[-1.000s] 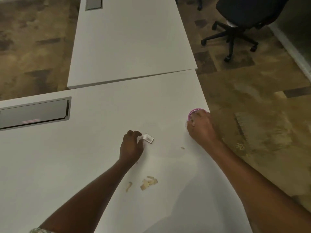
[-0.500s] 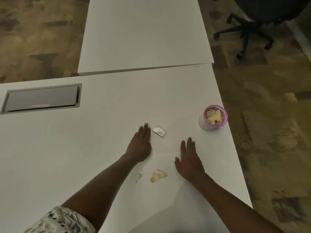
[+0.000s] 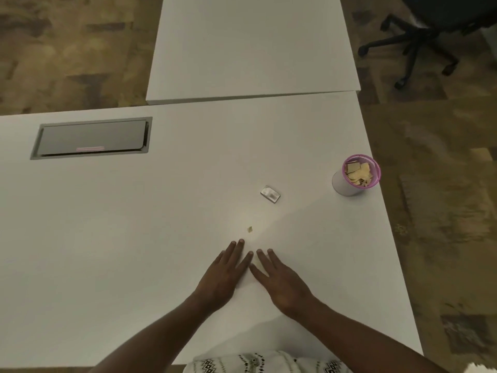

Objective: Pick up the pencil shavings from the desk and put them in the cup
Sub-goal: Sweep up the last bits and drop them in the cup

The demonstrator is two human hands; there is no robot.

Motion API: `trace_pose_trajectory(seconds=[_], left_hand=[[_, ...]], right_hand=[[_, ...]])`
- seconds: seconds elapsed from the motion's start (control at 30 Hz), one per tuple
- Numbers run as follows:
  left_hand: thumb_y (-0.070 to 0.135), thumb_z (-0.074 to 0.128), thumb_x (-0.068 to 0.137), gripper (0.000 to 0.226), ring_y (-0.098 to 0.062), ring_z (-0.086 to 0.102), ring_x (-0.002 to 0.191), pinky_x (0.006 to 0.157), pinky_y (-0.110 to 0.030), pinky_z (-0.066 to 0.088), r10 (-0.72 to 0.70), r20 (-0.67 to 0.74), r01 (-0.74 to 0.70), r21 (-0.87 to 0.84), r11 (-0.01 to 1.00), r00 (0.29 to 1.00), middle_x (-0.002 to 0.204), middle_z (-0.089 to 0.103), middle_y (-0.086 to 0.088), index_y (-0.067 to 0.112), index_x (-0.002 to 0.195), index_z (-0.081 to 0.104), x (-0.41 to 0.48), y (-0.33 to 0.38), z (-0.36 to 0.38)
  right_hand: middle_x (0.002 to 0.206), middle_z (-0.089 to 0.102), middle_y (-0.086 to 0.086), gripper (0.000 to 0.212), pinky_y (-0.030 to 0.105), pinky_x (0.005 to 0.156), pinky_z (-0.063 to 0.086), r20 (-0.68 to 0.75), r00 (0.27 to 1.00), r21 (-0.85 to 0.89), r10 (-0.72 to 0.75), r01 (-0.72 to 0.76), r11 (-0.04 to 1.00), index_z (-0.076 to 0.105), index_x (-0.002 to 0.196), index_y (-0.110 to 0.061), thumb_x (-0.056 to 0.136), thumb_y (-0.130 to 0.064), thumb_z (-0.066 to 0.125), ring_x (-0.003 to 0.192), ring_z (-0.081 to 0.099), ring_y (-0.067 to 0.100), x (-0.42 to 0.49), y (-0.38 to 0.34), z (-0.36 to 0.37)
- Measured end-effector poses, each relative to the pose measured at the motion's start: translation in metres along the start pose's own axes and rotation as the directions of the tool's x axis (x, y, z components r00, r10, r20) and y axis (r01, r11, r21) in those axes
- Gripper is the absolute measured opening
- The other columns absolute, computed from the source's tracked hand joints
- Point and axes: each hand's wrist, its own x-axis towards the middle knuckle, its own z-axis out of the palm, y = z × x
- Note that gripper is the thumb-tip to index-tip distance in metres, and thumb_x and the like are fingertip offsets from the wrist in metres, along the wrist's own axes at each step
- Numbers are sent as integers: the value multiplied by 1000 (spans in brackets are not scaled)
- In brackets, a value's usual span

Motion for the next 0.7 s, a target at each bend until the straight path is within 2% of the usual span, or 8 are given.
trace_pose_trajectory(seconds=[0.07, 0.13, 0.2, 0.3, 0.4, 0.53, 0.6, 0.7], left_hand=[[-7, 75, 73, 81, -40, 45, 138, 101, -42, 52, 15, -30, -14, 13, 1000, 999, 152, 41, -26, 7, 148, 44, -7, 1, -1], [-3, 82, 67, 72, -41, 63, 119, 81, -38, 62, 55, -66, -51, 56, 997, 996, 136, 58, -29, -1, 135, 58, -9, 2, -2], [0, 82, 68, 53, -36, 70, 96, 64, -33, 61, 119, -112, -108, 100, 989, 987, 115, 68, -25, -3, 119, 66, -7, 3, -3], [2, 76, 73, 24, -27, 61, 75, 48, -32, 49, 147, -121, -131, 127, 983, 982, 91, 64, -13, 4, 94, 67, -1, 6, -11], [-1, 69, 74, 16, -29, 60, 76, 46, -35, 48, 94, -71, -86, 112, 990, 993, 91, 62, -13, 4, 89, 65, 7, 9, -17], [6, 42, 93, 11, -28, 50, 91, 65, -40, 43, -127, -57, 124, -68, 990, 990, 99, 53, -11, 8, 94, 53, 20, 11, -22], [6, 42, 92, 11, -27, 50, 84, 66, -37, 42, -256, -108, 228, -222, 948, 961, 91, 51, -8, 9, 86, 51, 31, 13, -28], [3, 45, 88, 17, -28, 54, 84, 70, -36, 45, -369, -122, 301, -376, 876, 921, 93, 56, -9, 11, 94, 59, 50, 14, -39]], right_hand=[[142, 55, 15, 70, 27, 68, 59, -23, 999, -10, -49, 49, 999, 63, 131, -18, 64, -5, 77, 128, 55, 34, -1, -1, 7], [131, 65, 13, 60, 24, 61, 59, -56, 994, -66, -89, 85, 994, 70, 120, -16, 61, -7, 79, 115, 65, 31, 0, 2, 12], [115, 71, 8, 43, 22, 53, 55, -90, 985, -119, -145, 134, 984, 71, 109, -15, 67, -7, 73, 96, 70, 25, 3, 3, 12], [96, 69, 3, 24, 24, 45, 47, -156, 975, -149, -156, 132, 980, 69, 91, -17, 71, -5, 66, 78, 64, 19, 9, 5, 10], [93, 67, 4, 24, 29, 44, 49, -156, 984, -90, -89, 76, 993, 68, 88, -15, 68, -4, 73, 78, 64, 21, 16, 3, 6], [106, 58, 7, 21, 35, 68, 47, -126, 989, 164, 75, -54, 985, 63, 105, -12, 91, -6, 48, 97, 56, 26, 24, 5, 9], [96, 62, 8, 14, 33, 71, 46, -183, 944, 439, 275, -171, 882, 67, 94, -10, 90, -5, 54, 91, 59, 26, 25, 6, 5], [87, 68, 6, 15, 32, 75, 51, -147, 822, 701, 550, -305, 644, 72, 82, -10, 83, -1, 61, 82, 63, 20, 24, 14, -1]])
